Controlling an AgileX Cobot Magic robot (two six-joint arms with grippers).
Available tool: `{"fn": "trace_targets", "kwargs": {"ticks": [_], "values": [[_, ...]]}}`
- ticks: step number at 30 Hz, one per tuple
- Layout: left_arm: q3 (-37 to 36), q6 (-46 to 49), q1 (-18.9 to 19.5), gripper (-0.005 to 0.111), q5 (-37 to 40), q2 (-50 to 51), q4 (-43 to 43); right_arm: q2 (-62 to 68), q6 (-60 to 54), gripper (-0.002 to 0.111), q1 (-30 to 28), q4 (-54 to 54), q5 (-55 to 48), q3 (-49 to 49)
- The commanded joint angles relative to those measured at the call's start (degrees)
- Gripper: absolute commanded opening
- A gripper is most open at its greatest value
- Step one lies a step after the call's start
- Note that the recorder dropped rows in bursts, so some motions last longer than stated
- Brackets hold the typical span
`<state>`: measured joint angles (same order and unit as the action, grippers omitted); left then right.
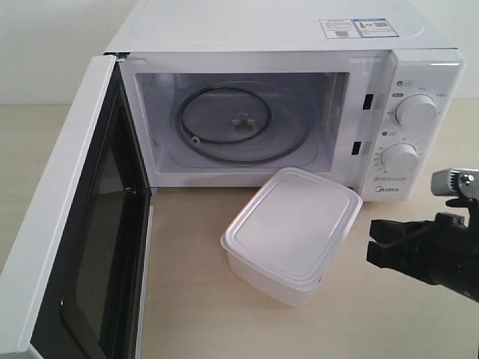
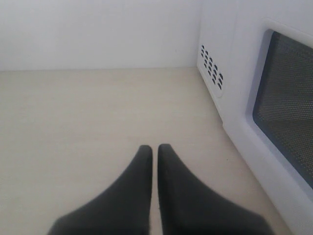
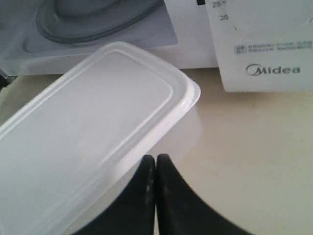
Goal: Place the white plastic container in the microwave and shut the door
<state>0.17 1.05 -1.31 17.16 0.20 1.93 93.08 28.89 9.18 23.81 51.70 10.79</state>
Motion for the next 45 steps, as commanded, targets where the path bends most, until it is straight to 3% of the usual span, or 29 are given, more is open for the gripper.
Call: {"fn": "trace_targets", "kwargs": {"ticks": [1, 5, 11, 17, 24, 35, 45], "values": [[-0.2, -0.1, 0.2, 0.004, 0.0, -0.2, 0.0, -0.5, 12.4, 0.000, 0.0, 4.2, 4.6, -2.1], [-0.2, -0.1, 0.2, 0.004, -0.1, -0.2, 0.0, -0.5, 33.5, 0.000, 0.0, 9.2, 4.4, -2.1], [-0.2, -0.1, 0.2, 0.004, -0.1, -0.2, 0.0, -0.5, 50.5, 0.000, 0.0, 10.4, 2.7, -2.1], [-0.2, -0.1, 0.2, 0.004, 0.0, -0.2, 0.0, -0.5, 50.5, 0.002, 0.0, 11.0, 2.7, -2.1], [-0.2, -0.1, 0.2, 0.004, 0.0, -0.2, 0.0, -0.5, 50.1, 0.048, 0.0, 11.1, 1.3, -1.4], [-0.2, -0.1, 0.2, 0.004, -0.1, -0.2, 0.0, -0.5, 56.9, 0.047, 0.0, 17.1, -8.6, 6.3], [-0.2, -0.1, 0.2, 0.004, -0.1, -0.2, 0.0, -0.5, 63.6, 0.047, 0.0, 23.2, -10.7, 8.9]]}}
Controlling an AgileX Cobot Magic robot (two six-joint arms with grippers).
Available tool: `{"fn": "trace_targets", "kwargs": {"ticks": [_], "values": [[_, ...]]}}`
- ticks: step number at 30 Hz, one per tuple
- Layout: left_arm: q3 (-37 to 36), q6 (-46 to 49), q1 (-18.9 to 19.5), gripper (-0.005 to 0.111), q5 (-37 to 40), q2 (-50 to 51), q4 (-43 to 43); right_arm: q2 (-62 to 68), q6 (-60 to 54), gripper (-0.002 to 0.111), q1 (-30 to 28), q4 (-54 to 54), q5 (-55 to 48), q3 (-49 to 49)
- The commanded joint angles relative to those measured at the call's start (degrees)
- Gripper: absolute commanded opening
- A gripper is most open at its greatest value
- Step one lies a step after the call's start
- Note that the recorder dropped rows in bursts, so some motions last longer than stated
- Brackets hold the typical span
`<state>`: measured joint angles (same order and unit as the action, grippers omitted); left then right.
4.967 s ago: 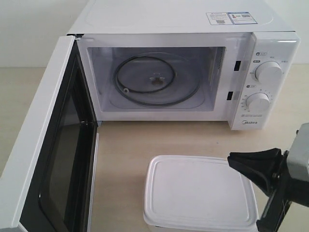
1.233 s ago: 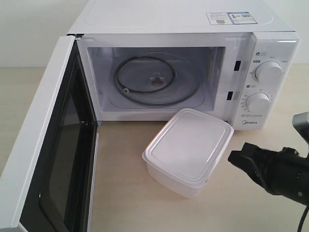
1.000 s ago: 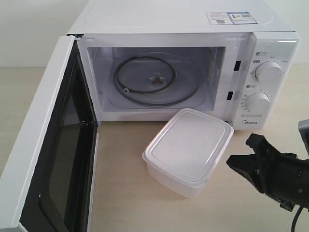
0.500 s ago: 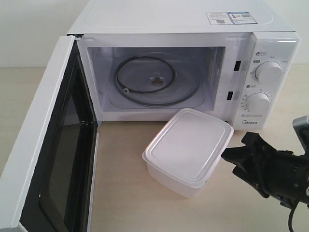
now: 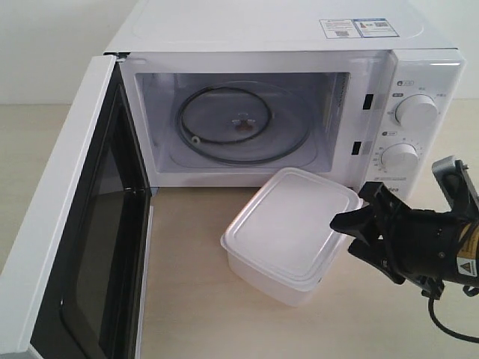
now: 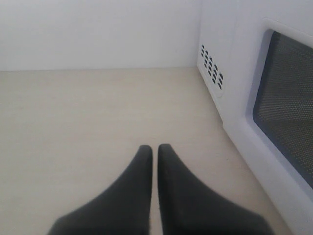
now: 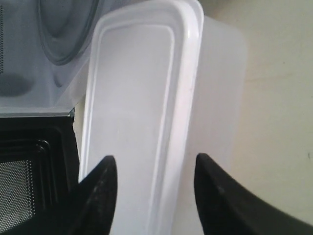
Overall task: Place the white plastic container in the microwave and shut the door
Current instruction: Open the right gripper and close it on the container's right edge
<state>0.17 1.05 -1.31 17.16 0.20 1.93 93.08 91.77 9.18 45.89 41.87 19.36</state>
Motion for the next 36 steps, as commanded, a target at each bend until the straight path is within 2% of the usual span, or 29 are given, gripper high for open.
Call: {"fn": "trace_targets", "kwargs": {"ticks": [1, 5, 8, 13, 19, 23, 26, 33, 36], "values": [[-0.2, -0.1, 0.2, 0.004, -0.1, -0.2, 0.0, -0.5, 0.9, 0.047, 0.0, 1.2, -1.0, 0.3], [-0.2, -0.1, 0.2, 0.004, -0.1, -0.2, 0.0, -0.4, 0.9, 0.047, 0.0, 1.2, -5.7, 1.5], [-0.2, -0.1, 0.2, 0.004, -0.1, -0.2, 0.0, -0.4, 1.3, 0.047, 0.1, 1.2, -3.0, 1.4], [-0.2, -0.1, 0.2, 0.004, -0.1, -0.2, 0.0, -0.4, 2.4, 0.047, 0.1, 0.8, -5.7, 1.4], [-0.2, -0.1, 0.2, 0.004, -0.1, -0.2, 0.0, -0.4, 7.8, 0.047, 1.5, 7.1, -0.4, 1.3], [-0.2, -0.1, 0.2, 0.004, -0.1, -0.2, 0.0, -0.4, 1.8, 0.047, 4.0, -2.6, -4.5, 1.3], [-0.2, -0.1, 0.2, 0.004, -0.1, -0.2, 0.0, -0.4, 0.4, 0.046, 4.1, -4.2, -5.0, 1.4], [-0.2, -0.1, 0.2, 0.004, -0.1, -0.2, 0.0, -0.4, -2.2, 0.026, 4.1, -5.6, -5.3, 1.4], [-0.2, -0.1, 0.2, 0.004, -0.1, -0.2, 0.0, -0.4, -1.8, 0.026, 4.1, -4.3, -5.1, 1.4]]}}
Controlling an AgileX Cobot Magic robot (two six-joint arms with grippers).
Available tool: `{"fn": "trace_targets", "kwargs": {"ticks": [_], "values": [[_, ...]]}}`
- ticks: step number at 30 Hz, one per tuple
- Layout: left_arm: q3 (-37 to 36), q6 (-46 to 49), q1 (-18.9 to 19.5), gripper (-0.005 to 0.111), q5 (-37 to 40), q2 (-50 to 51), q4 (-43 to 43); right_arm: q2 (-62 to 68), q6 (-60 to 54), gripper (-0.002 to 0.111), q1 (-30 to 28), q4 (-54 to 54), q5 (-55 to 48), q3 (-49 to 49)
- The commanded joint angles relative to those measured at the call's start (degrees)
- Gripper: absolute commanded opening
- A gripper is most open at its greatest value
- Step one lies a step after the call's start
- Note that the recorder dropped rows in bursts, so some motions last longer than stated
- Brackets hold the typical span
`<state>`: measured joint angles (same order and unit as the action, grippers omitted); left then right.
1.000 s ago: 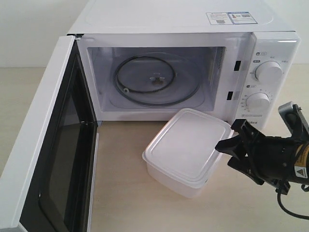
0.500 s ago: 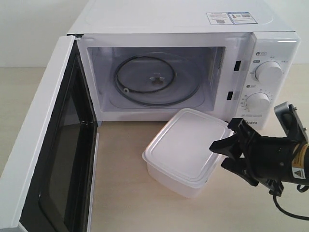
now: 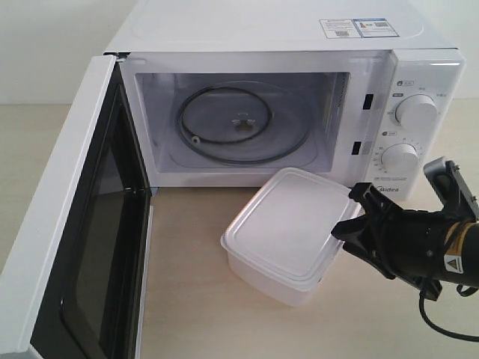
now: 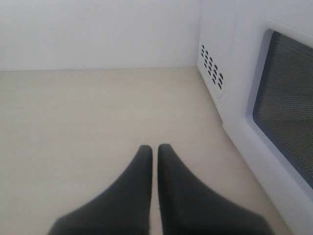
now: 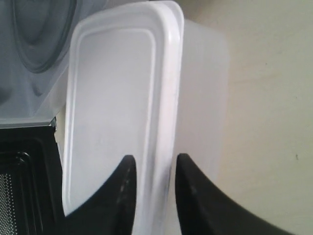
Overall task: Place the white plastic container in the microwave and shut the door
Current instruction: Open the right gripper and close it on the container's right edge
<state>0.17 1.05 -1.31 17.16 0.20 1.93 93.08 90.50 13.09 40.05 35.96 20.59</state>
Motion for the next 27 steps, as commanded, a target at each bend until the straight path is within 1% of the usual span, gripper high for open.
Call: {"fn": "trace_targets", "kwargs": {"ticks": [1, 12, 15, 16, 17, 21, 22, 24, 27], "values": [[-0.2, -0.1, 0.2, 0.004, -0.1, -0.2, 0.0, -0.4, -0.5, 0.026, 0.2, 1.3, 0.5, 0.2], [-0.2, -0.1, 0.2, 0.004, -0.1, -0.2, 0.0, -0.4, -2.1, 0.026, 0.2, 0.3, -0.4, 0.2], [-0.2, -0.1, 0.2, 0.004, -0.1, -0.2, 0.0, -0.4, -1.3, 0.026, 0.2, 1.7, -0.4, 0.2], [-0.2, -0.1, 0.2, 0.004, -0.1, -0.2, 0.0, -0.4, -1.4, 0.027, 0.2, 1.9, -0.7, 0.2], [-0.2, -0.1, 0.2, 0.004, -0.1, -0.2, 0.0, -0.4, -1.4, 0.031, 0.2, 1.9, -1.0, 0.2], [-0.2, -0.1, 0.2, 0.004, -0.1, -0.2, 0.0, -0.4, -1.0, 0.055, 0.2, 1.9, -1.1, 0.2], [-0.2, -0.1, 0.2, 0.004, -0.1, -0.2, 0.0, -0.4, -0.6, 0.058, 0.2, 1.9, -1.1, 0.2], [-0.2, -0.1, 0.2, 0.004, -0.1, -0.2, 0.0, -0.4, 0.3, 0.057, 0.2, 1.9, -1.1, 0.2], [-0.2, -0.1, 0.2, 0.004, -0.1, -0.2, 0.0, -0.4, 0.8, 0.052, 0.2, 2.4, -1.1, 0.2]]}}
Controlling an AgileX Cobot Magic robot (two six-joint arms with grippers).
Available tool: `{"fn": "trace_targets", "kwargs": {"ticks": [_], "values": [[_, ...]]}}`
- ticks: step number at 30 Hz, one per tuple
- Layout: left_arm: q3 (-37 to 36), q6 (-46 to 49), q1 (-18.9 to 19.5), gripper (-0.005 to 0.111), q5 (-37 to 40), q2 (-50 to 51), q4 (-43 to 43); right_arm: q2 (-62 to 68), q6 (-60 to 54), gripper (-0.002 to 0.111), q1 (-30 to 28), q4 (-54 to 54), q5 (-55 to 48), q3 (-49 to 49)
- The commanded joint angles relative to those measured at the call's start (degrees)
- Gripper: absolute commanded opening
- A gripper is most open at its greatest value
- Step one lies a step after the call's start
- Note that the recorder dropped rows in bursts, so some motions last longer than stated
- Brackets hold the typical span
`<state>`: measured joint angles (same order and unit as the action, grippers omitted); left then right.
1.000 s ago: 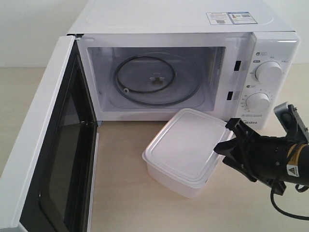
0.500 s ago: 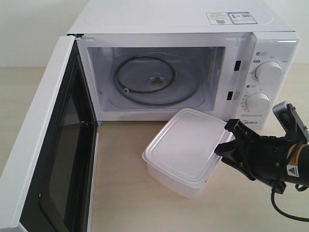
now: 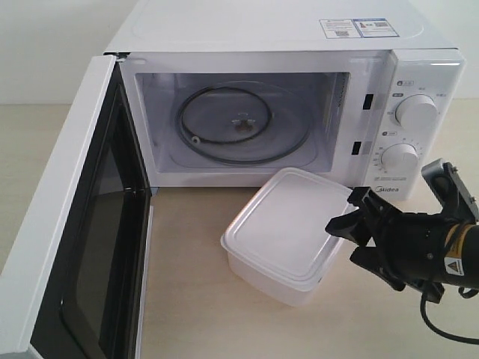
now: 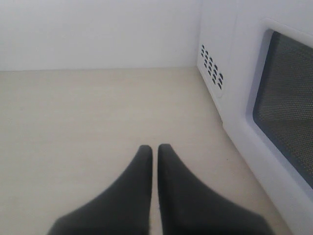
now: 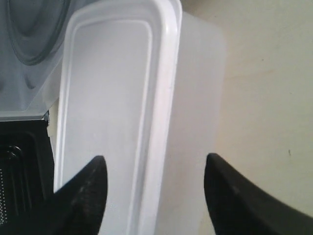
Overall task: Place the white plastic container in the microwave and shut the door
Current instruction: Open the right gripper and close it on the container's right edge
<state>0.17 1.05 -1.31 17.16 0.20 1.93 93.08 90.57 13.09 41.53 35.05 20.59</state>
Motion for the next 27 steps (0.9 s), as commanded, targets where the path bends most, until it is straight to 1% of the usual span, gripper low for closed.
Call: {"fn": "trace_targets", "kwargs": {"ticks": [1, 3, 6, 10, 24, 25, 27], "values": [[-0.2, -0.1, 0.2, 0.004, -0.1, -0.2, 0.0, -0.4, 1.4, 0.051, 0.2, 1.7, -0.2, 0.2], [-0.2, -0.1, 0.2, 0.004, -0.1, -0.2, 0.0, -0.4, 1.9, 0.051, 0.2, 1.5, -0.3, 0.2], [-0.2, -0.1, 0.2, 0.004, -0.1, -0.2, 0.0, 1.3, -0.1, 0.051, 0.2, -2.8, -0.1, 0.9], [-0.2, -0.1, 0.2, 0.004, -0.1, -0.2, 0.0, 4.4, 1.4, 0.051, 0.2, -0.1, 4.0, 1.1], [-0.2, -0.1, 0.2, 0.004, -0.1, -0.2, 0.0, 5.3, 1.3, 0.051, 0.2, 0.3, 7.1, 1.1], [-0.2, -0.1, 0.2, 0.004, -0.1, -0.2, 0.0, 5.3, 1.3, 0.049, 0.2, 0.3, 7.1, 1.1], [-0.2, -0.1, 0.2, 0.004, -0.1, -0.2, 0.0, 5.3, 0.7, 0.035, 0.2, 0.3, 7.1, 1.1]]}}
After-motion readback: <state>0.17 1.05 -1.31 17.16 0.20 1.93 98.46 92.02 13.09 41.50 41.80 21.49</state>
